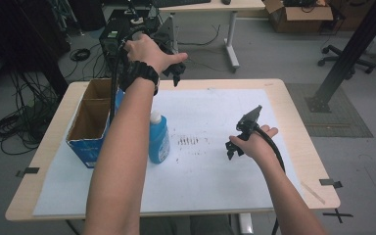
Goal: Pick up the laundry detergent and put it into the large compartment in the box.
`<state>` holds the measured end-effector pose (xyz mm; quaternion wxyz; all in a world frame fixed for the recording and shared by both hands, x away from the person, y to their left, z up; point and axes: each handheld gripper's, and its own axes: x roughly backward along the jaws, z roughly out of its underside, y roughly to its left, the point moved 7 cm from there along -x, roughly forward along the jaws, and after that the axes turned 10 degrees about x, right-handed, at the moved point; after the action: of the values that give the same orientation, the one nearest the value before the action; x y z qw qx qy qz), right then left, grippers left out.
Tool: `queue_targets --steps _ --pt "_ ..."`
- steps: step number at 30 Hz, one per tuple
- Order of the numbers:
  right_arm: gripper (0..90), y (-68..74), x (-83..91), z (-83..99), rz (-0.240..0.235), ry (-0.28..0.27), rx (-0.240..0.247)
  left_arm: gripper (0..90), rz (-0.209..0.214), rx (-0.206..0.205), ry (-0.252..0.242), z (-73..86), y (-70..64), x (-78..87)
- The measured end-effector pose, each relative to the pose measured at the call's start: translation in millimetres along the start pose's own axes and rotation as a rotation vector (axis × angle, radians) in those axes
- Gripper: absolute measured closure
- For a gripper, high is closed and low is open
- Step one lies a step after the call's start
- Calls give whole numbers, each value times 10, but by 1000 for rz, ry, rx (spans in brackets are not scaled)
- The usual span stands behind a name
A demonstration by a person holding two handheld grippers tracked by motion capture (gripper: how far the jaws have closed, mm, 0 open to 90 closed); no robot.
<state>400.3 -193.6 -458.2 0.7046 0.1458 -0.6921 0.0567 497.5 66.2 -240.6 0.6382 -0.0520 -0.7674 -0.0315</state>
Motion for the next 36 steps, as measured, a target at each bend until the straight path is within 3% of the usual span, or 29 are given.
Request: queue_targets --steps 16,36 --pt "39 5 106 38 -14 -32 21 38 -10 -7 -11 52 -31 53" --pt "39 -36 53 137 -12 -35 19 39 -29 -21 10 356 -69 78"
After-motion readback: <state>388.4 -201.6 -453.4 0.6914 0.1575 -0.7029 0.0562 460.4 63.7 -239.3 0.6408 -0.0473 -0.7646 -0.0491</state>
